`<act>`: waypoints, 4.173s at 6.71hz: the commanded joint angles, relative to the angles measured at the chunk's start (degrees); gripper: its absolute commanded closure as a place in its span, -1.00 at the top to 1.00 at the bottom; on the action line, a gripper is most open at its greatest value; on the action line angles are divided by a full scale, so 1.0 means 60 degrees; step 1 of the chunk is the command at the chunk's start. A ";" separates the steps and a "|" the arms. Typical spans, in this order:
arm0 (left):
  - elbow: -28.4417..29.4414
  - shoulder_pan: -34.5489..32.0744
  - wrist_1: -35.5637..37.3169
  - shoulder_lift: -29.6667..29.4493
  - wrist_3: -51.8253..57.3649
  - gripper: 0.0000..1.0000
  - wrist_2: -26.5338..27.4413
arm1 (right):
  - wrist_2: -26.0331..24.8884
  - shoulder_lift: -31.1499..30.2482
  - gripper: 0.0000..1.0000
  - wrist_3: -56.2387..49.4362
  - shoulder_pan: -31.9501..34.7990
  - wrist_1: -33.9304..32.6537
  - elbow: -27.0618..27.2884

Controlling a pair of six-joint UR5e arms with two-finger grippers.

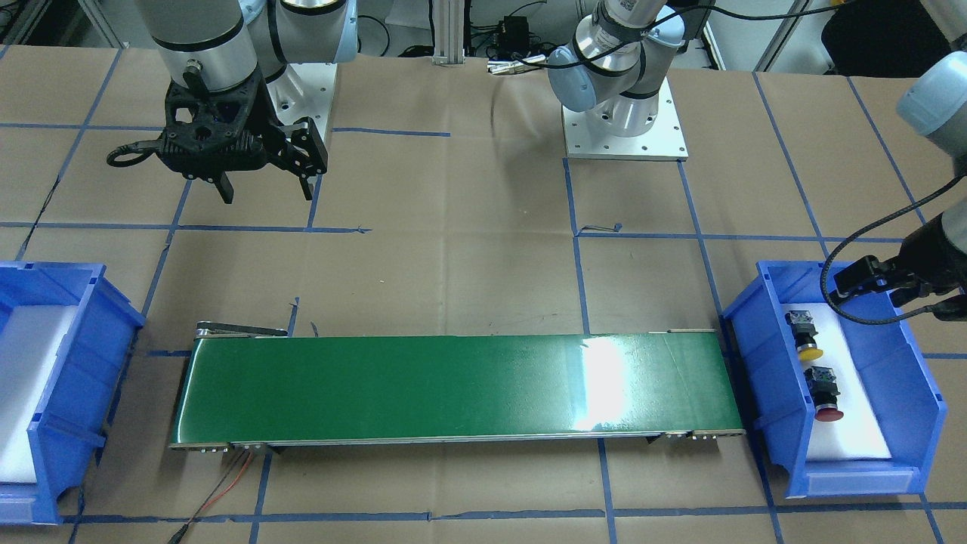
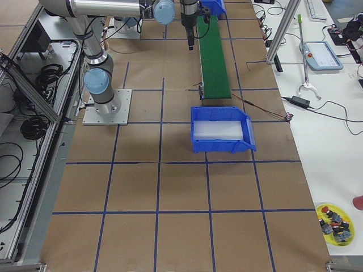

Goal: Transport two buttons from left to right
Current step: 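Move the left gripper over the blue bin and lower toward the yellow button, then close the left gripper on the yellow-capped button and lift it, then carry the yellow button with the left gripper onto the conveyor belt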

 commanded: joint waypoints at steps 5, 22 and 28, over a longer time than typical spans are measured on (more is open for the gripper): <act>-0.1745 -0.0006 0.2745 -0.1048 0.0073 1.00 0.0001 | -0.0004 0.0001 1.00 -0.0001 0.0000 -0.0088 0.0000; 0.0788 -0.0690 -0.0608 0.0255 -0.1297 -0.90 -0.0087 | -0.0004 0.0001 1.00 -0.0001 -0.0014 -0.0088 0.0015; 0.0480 -0.4601 -0.0228 -0.0211 -0.6489 -0.89 -0.0116 | -0.0018 0.0016 1.00 0.0043 0.0000 -0.0030 0.0015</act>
